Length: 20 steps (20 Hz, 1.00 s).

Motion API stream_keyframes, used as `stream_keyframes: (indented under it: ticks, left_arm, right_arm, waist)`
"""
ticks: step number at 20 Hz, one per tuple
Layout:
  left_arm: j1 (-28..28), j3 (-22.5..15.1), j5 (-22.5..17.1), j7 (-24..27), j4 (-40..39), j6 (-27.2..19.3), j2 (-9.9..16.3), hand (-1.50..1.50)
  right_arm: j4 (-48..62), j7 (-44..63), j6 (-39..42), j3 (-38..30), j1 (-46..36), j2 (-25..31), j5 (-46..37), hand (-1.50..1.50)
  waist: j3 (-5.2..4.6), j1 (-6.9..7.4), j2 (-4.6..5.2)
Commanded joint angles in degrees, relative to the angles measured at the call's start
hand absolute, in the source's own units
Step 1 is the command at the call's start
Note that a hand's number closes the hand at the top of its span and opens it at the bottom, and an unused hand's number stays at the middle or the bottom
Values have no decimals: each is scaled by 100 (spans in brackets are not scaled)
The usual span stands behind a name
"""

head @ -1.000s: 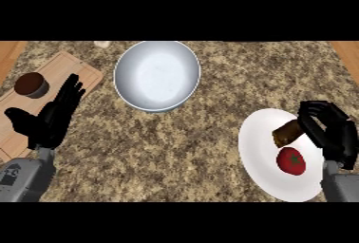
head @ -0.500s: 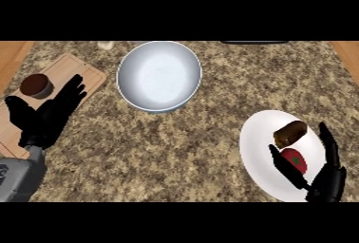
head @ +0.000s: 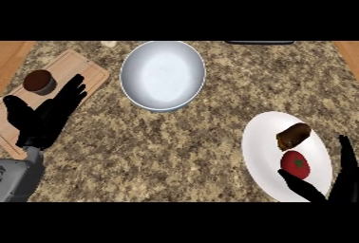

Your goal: Pick the tomato from the plate and place it in the bowl

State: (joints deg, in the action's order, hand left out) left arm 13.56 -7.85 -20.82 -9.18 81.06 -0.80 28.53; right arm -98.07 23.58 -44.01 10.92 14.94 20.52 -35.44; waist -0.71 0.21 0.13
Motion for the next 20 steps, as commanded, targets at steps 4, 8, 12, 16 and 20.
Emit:
stream_keyframes:
  ticks: [4,8,12,16,20]
  left_arm:
    - [-55,-133,88,-46,138,-89,-156,0]
    - [77,-152,116,-232,247,-119,-153,0]
    - [-79,-44,53,-178,183,-41,-150,0]
    - [183,10,48,-441,248,-3,-41,0]
    - [-140,-49,233,-4,143,12,-157,0]
  right_arm:
    - [-979,2638,2130,123,-285,527,-806,-150]
    - [-1444,4183,3574,310,-1406,565,-899,-150]
    - [-1664,5283,4775,395,-1939,516,-652,-150]
    - [-1349,6015,5375,414,-2808,137,-523,-150]
    - [-1021,6152,5659,254,-2961,36,-305,-150]
  waist:
    - [1,67,-12]
    - [26,182,-7]
    - [43,85,-16]
    - [47,134,-9]
    - [47,106,-4]
